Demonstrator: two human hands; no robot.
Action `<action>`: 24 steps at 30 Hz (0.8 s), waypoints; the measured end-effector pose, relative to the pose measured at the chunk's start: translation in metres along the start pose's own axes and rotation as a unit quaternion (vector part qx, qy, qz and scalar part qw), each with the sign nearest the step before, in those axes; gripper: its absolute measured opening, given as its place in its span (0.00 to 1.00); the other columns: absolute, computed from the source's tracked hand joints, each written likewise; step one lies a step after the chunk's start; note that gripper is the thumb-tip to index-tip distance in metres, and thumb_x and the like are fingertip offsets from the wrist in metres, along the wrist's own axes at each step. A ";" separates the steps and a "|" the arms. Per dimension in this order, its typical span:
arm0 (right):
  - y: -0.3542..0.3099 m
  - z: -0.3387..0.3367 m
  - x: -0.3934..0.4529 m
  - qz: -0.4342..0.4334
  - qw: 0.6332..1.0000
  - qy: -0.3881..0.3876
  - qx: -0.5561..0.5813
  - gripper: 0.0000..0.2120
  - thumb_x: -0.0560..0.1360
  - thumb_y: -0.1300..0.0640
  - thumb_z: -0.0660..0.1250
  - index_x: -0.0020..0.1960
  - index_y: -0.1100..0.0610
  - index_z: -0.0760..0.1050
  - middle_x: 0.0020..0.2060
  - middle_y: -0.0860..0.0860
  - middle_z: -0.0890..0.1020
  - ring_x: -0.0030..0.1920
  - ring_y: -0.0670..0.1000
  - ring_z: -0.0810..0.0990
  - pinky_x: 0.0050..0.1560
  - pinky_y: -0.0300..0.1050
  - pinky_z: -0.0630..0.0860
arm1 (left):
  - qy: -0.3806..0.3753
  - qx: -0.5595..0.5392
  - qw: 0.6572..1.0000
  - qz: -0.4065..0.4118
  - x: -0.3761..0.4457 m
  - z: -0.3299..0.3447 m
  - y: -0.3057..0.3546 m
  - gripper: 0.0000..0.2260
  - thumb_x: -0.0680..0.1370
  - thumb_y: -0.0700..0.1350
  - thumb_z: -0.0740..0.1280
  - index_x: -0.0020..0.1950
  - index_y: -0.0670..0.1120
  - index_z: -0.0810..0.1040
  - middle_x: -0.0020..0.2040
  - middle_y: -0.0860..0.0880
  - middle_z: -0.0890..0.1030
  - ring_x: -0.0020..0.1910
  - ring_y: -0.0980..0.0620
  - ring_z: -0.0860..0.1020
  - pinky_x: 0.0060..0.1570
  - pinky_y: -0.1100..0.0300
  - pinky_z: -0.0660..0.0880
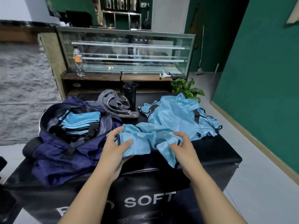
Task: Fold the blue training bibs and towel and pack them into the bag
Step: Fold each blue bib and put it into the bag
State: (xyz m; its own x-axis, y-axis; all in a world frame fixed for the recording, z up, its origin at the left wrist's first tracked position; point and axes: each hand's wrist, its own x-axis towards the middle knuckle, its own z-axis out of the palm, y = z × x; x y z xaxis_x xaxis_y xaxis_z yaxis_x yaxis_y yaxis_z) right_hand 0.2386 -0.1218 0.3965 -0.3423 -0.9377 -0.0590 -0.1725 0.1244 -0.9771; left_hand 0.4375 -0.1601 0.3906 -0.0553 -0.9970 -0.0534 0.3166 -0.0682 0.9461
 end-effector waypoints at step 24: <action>-0.065 -0.033 -0.124 -0.026 0.970 -0.198 0.135 0.17 0.76 0.67 0.62 0.55 0.49 0.80 0.47 0.56 0.79 0.40 0.49 0.78 0.41 0.41 0.77 | -0.084 0.362 0.869 0.327 -0.124 0.028 0.046 0.16 0.74 0.38 0.71 0.47 0.61 0.78 0.46 0.53 0.79 0.48 0.63 0.76 0.48 0.75 0.67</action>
State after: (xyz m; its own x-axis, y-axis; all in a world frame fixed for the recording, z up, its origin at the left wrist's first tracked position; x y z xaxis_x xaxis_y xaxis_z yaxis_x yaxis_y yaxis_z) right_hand 0.2619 -0.0034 0.4742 0.0514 -0.9983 -0.0287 0.0873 0.0331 -0.9956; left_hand 0.4327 -0.0386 0.4496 -0.2436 -0.7910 0.5613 -0.3430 0.6116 0.7130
